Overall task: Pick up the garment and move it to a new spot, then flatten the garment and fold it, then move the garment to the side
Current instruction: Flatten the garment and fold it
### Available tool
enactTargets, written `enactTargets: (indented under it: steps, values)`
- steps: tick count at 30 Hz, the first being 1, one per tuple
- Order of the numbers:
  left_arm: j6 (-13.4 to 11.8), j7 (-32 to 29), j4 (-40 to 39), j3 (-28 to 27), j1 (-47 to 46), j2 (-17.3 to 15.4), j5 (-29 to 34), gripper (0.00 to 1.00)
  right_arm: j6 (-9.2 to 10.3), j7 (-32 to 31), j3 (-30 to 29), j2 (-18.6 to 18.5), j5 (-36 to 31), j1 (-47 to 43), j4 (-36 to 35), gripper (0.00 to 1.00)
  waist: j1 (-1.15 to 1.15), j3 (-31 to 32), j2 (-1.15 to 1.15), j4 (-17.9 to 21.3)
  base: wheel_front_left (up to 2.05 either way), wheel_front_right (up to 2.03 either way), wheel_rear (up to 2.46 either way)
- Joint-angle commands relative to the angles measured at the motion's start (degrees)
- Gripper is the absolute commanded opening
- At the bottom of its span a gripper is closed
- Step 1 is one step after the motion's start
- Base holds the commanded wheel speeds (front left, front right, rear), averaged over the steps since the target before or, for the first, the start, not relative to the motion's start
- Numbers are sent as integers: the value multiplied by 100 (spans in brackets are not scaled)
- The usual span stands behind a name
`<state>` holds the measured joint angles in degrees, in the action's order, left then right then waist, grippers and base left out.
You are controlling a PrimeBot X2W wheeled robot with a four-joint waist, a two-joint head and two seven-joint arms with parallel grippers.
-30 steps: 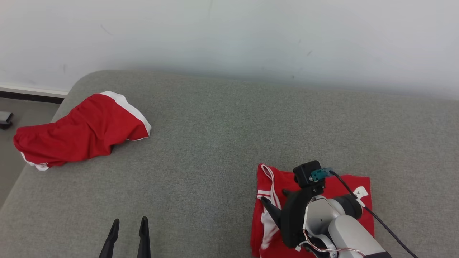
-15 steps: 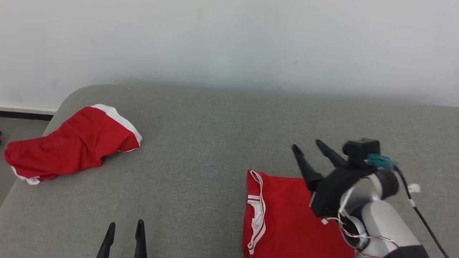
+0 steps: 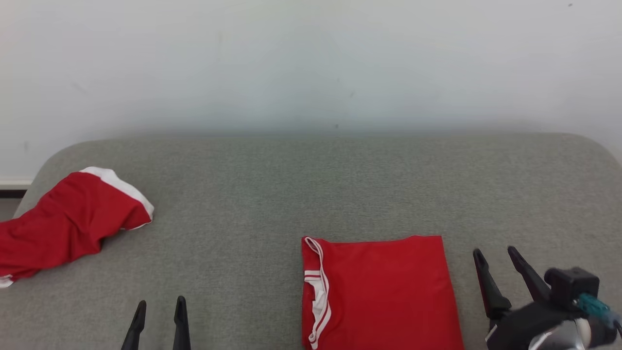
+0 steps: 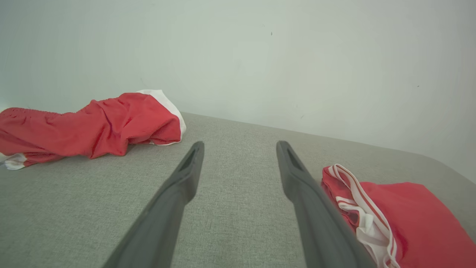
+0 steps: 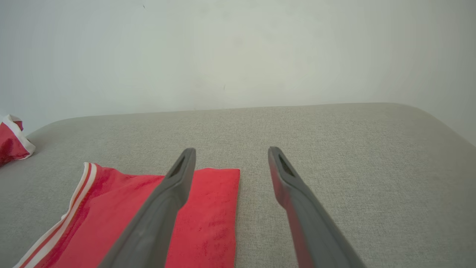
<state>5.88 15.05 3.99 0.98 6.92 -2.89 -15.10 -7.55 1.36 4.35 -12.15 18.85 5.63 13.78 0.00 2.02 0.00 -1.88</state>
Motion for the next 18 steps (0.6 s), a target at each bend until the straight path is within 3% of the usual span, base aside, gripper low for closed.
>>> enactTargets:
  steps: [1,18]
  values:
    - [-4,16,19,-54,-6,-2,61,100,11,94,-37,-42,-38,-184,-32,100,0,84,0,176,0,0,0]
    - [102,16,352,-328,190,-1,161,100,11,536,350,-139,163,-754,-25,100,0,320,0,490,0,0,0]
